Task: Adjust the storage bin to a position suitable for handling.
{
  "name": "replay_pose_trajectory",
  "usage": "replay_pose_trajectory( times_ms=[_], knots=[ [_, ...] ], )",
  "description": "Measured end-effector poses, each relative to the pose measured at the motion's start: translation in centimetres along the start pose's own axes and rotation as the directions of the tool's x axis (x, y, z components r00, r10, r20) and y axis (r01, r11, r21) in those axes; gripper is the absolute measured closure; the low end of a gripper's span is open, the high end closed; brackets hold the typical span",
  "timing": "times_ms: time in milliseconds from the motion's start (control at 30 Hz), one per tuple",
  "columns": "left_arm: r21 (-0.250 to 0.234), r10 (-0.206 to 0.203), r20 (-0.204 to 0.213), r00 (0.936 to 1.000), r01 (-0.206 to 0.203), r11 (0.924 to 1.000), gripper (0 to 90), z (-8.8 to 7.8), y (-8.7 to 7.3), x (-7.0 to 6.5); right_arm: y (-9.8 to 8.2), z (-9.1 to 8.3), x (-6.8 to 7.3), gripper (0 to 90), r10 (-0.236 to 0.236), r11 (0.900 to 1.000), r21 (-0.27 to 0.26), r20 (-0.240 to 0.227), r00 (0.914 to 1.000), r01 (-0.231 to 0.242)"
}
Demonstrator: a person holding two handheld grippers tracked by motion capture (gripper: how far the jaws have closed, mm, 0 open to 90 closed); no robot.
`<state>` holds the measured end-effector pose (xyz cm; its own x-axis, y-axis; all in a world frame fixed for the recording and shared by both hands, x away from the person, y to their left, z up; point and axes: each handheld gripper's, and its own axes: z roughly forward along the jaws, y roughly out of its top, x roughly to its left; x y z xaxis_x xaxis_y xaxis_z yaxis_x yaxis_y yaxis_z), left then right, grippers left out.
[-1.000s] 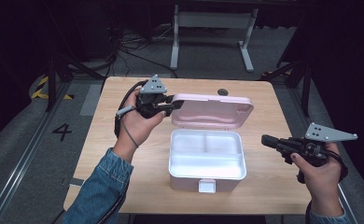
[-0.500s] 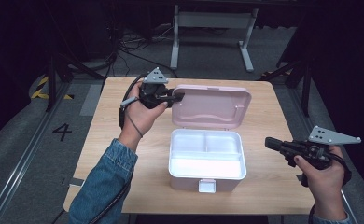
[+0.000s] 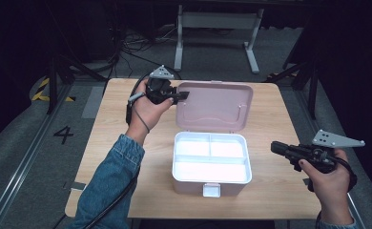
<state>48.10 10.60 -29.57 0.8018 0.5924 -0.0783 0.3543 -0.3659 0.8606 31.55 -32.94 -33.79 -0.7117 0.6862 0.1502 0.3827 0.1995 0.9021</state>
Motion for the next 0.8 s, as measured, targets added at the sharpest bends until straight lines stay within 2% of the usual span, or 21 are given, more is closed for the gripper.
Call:
replay_pose_trajectory(
  times_ms=[100,167,700,800],
  knots=[
    [0.006,0.001,-0.001,1.0,-0.001,1.0,69.3,0.5,0.0,0.5,-0.3,0.3,-0.2,81.1,0.009,1.0,0.02,0.006,0.9999,-0.009],
    [0.011,-0.017,0.003,0.9998,0.017,0.9998,68.9,0.8,0.0,0.7,-0.3,0.3,-0.3,80.5,0.013,1.0,0.028,0.007,0.9999,-0.013],
    [0.05,-0.058,-0.016,0.9982,0.059,0.997,68.2,2.5,-1.0,2.4,-0.6,0.3,-0.8,78.1,0.031,0.999,0.023,0.002,0.9995,-0.031],
    [0.053,-0.084,-0.015,0.9963,0.085,0.995,68.0,2.7,-1.2,2.6,-0.6,0.3,-0.8,78.2,0.034,0.999,0.021,0.004,0.9994,-0.034]
  ],
)
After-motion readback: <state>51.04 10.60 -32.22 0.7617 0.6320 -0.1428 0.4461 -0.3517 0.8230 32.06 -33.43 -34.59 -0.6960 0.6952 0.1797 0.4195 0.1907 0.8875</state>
